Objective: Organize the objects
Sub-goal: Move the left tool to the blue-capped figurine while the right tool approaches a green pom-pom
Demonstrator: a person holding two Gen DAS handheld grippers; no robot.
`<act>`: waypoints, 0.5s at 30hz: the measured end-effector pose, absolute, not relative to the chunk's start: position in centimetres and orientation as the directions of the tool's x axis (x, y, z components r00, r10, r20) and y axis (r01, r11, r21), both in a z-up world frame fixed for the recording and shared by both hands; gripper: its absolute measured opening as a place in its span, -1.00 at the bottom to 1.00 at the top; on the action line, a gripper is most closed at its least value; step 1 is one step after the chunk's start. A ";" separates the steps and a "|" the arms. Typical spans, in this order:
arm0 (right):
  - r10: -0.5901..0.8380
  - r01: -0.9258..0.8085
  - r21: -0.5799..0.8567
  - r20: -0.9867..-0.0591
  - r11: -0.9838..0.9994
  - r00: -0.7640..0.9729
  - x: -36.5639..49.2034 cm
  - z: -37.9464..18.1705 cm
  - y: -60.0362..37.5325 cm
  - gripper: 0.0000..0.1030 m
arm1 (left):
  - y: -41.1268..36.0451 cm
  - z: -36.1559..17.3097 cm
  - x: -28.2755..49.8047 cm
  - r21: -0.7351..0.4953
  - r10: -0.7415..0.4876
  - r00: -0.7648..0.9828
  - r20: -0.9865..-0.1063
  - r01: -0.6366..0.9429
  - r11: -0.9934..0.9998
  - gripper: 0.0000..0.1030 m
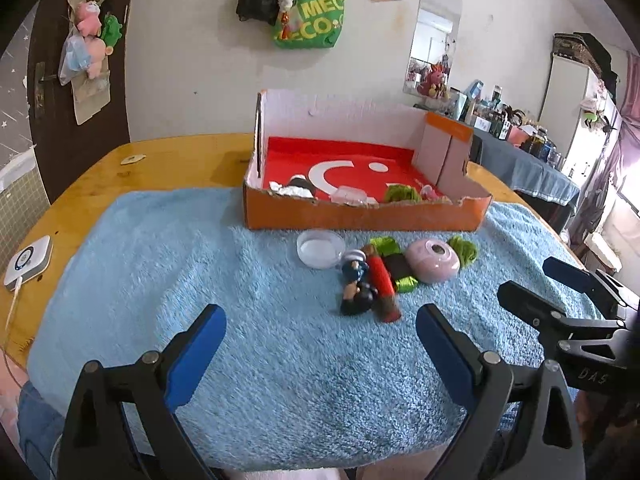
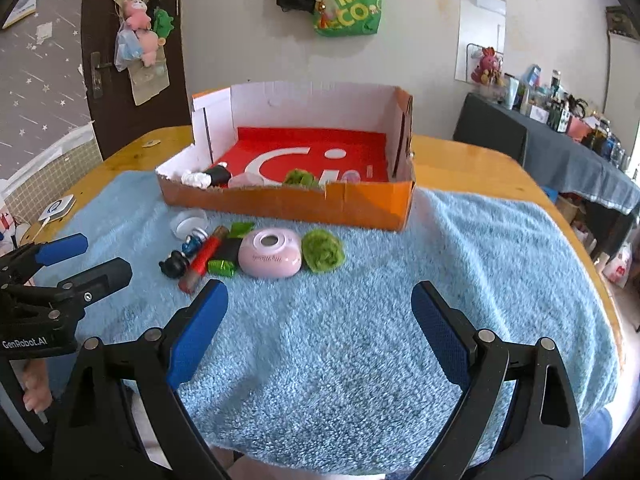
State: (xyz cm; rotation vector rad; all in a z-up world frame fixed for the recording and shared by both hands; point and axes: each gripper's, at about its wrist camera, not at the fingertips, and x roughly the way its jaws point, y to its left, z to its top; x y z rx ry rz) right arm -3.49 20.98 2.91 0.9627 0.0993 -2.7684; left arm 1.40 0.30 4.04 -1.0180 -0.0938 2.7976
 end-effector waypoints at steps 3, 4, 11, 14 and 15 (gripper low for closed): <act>-0.169 0.215 0.002 -0.627 -0.977 -0.761 -3.6 2.7 21.0 0.82 | 0.4 3.8 1.2 -0.113 0.174 -0.750 -0.638 -0.132 -0.985 0.89; -0.167 0.214 0.002 -0.630 -0.977 -0.758 -3.7 2.6 21.0 0.82 | 0.5 3.8 1.2 -0.111 0.171 -0.749 -0.640 -0.130 -0.985 0.89; -0.164 0.214 0.003 -0.653 -0.977 -0.739 -4.7 1.9 21.3 0.82 | 0.5 2.9 -0.1 -0.112 0.172 -0.720 -0.672 -0.131 -0.985 0.89; -0.157 0.217 -0.007 -0.668 -0.976 -0.728 -5.5 1.6 21.3 0.82 | 0.6 2.4 -0.7 -0.104 0.165 -0.710 -0.684 -0.129 -0.986 0.89; -0.153 0.218 -0.013 -0.676 -0.976 -0.721 -5.8 1.4 21.4 0.82 | 0.6 2.3 -0.9 -0.101 0.163 -0.707 -0.688 -0.129 -0.986 0.89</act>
